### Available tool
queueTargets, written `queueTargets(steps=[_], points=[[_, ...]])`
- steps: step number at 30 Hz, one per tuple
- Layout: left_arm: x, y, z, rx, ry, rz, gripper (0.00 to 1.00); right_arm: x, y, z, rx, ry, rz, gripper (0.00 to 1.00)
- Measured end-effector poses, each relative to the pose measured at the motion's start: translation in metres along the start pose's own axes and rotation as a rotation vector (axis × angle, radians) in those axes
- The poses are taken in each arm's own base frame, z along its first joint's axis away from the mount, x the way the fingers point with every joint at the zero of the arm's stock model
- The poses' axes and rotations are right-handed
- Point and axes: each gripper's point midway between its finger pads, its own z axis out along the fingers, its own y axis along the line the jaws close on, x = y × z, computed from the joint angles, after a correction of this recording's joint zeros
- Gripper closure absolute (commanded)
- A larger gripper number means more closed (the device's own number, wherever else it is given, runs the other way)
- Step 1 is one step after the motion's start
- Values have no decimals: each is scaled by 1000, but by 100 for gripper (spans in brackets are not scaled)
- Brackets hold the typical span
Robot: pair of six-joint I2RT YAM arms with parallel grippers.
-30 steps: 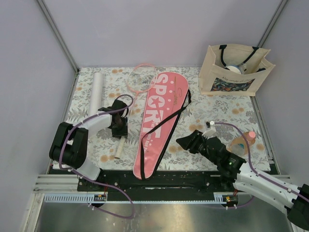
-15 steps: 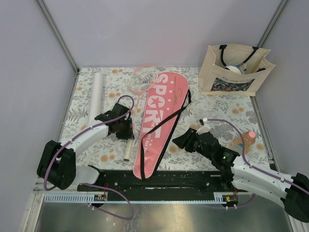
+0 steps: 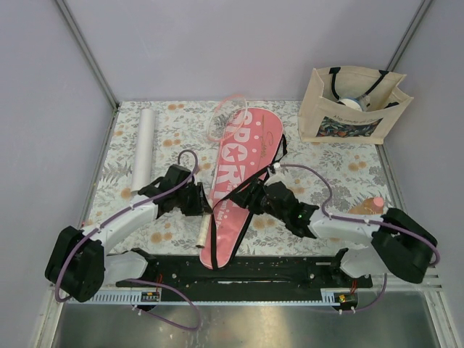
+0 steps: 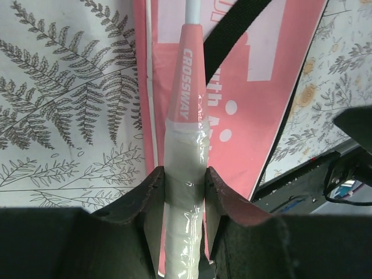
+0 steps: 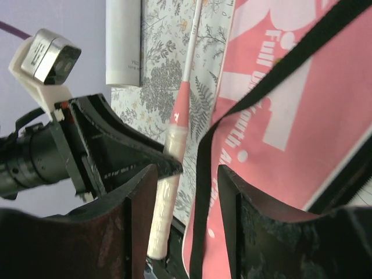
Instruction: Pack up the badminton gear
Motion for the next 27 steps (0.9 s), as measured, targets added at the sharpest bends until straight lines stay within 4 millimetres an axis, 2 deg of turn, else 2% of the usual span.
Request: queueTargets(steps=[5,13,17,22,27], points=[[-2,-9,-5,48,-17,-1,100,-2,11,39,-12,-26,13,46],[3,-15,-10,99,-36,-3,100,-8,36,86,-34,-42,39,47],[6,-13,-10,100,-34,-5,100,-1,27,97,-4,-29,64,46],[4,-14,-10,104,-39,-9,100,6,13,101,43,-9,78,46],[3,-16,-10,109,-45,-9,100,11,12,111,52,11,80,52]])
